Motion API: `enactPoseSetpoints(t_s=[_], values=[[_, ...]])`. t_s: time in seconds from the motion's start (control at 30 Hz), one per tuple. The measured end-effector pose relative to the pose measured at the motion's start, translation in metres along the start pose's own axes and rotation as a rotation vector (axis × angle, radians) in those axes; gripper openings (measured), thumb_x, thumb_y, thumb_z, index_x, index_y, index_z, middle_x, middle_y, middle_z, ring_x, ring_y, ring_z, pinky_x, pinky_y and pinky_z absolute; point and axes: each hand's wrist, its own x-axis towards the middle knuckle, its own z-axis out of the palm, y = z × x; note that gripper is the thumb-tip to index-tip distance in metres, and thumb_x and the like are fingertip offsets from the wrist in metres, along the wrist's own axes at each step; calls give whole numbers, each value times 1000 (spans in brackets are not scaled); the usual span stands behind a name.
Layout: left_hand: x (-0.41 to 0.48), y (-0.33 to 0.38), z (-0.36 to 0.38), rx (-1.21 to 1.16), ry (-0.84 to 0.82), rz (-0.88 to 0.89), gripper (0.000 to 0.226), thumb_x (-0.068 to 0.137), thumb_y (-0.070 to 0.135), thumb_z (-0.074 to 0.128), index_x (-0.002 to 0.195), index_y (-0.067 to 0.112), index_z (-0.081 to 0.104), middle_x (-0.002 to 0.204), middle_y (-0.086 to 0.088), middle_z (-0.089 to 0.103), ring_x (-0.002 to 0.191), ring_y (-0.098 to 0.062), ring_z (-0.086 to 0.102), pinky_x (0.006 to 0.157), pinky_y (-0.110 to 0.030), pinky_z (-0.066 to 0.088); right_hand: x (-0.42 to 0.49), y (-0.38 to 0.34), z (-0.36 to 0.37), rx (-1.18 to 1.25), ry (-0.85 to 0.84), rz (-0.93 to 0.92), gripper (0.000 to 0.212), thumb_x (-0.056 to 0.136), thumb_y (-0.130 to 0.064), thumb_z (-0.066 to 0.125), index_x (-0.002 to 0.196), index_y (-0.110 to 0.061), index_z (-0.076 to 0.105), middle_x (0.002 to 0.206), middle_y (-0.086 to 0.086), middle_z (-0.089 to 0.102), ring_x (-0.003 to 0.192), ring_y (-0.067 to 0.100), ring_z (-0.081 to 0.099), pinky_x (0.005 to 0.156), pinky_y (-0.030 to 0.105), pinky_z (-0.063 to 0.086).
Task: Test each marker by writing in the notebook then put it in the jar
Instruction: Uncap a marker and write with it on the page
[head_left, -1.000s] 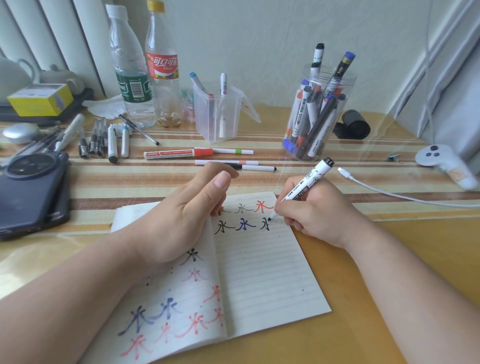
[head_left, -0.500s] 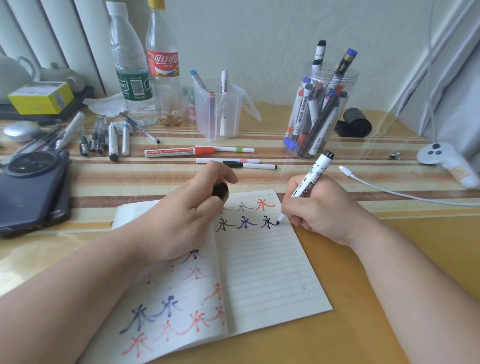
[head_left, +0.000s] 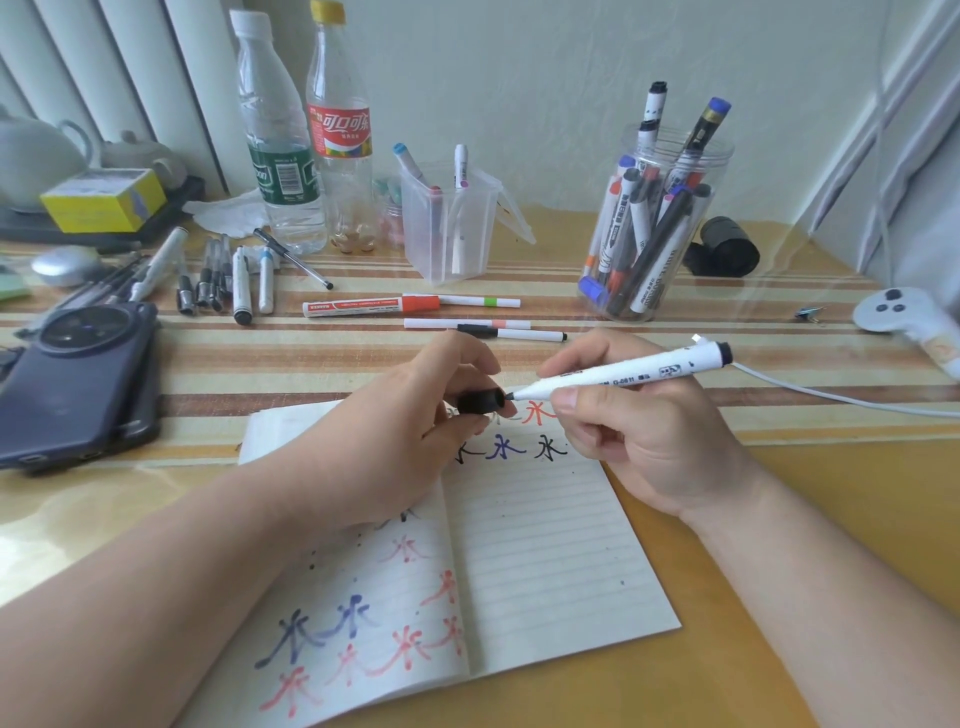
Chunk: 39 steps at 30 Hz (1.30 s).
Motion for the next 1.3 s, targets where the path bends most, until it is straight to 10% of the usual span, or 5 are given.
enactPoseSetpoints(t_s=[0.33, 0.5, 0.63, 0.9, 1.3], values=[[0, 0, 2, -67, 75, 14, 30, 90, 13, 71, 100, 32, 49, 89, 26, 72, 82, -1, 68, 74, -11, 46, -2, -4, 2, 12, 26, 101, 13, 84, -14, 59, 94, -10, 67, 67, 14, 60, 54, 21, 50, 38, 20, 25], [-1, 2, 0, -347, 151, 1, 21, 83, 19, 80, 91, 23, 61, 84, 5, 77, 70, -20, 74, 74, -44, 59, -2, -8, 1, 105, 15, 112, 20, 79, -11, 77, 82, -13, 57, 67, 16, 63, 48, 19, 48, 39, 19, 27], [0, 0, 2, -407, 159, -22, 26, 73, 43, 79, 88, 27, 66, 79, -1, 76, 54, -18, 65, 58, -32, 55, -1, -5, 2, 144, -2, 140, 15, 68, -12, 81, 75, -15, 67, 60, 10, 55, 50, 16, 39, 43, 21, 27], [-1, -4, -2, -528, 134, -25, 21, 79, 28, 78, 86, 11, 68, 74, -4, 76, 50, -12, 57, 50, -18, 43, 2, -9, -10, 183, 51, 130, 24, 80, -30, 72, 92, -9, 72, 69, 18, 64, 52, 22, 52, 38, 20, 19], [-12, 2, 1, -440, 109, 148, 32, 96, 45, 47, 77, 20, 51, 62, -19, 39, 58, -31, 33, 54, -45, 28, -3, -6, 11, 126, -125, 224, 12, 90, -14, 62, 86, -11, 51, 61, 5, 37, 50, 15, 30, 43, 19, 25]])
